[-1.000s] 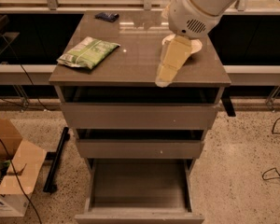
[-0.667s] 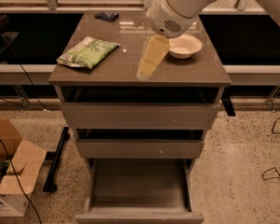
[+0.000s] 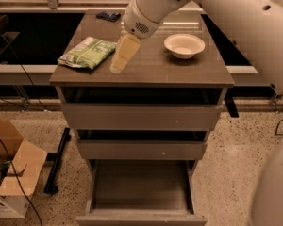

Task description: Place green jalapeno chip bag into bottom drawer

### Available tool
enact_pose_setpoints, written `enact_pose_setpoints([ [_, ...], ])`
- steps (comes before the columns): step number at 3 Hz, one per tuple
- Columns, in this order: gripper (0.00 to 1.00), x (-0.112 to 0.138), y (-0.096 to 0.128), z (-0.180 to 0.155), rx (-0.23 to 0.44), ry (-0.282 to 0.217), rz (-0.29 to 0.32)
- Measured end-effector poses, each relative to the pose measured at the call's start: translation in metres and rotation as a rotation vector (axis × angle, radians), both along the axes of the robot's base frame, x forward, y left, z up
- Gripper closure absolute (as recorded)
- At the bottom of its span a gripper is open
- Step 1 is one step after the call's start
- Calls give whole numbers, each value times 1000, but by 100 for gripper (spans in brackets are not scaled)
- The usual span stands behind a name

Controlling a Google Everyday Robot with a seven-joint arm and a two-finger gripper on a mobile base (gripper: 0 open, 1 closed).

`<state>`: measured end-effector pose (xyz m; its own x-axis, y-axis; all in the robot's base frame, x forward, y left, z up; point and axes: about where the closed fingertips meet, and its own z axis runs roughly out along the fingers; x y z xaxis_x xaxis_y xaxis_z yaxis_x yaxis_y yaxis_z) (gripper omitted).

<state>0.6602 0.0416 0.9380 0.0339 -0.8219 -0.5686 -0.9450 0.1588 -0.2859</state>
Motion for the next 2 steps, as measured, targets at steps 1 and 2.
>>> enact_pose_setpoints([
  [1,0,33,36,-26,61,60,33],
  [2,0,57,67,-48,100,109,61],
])
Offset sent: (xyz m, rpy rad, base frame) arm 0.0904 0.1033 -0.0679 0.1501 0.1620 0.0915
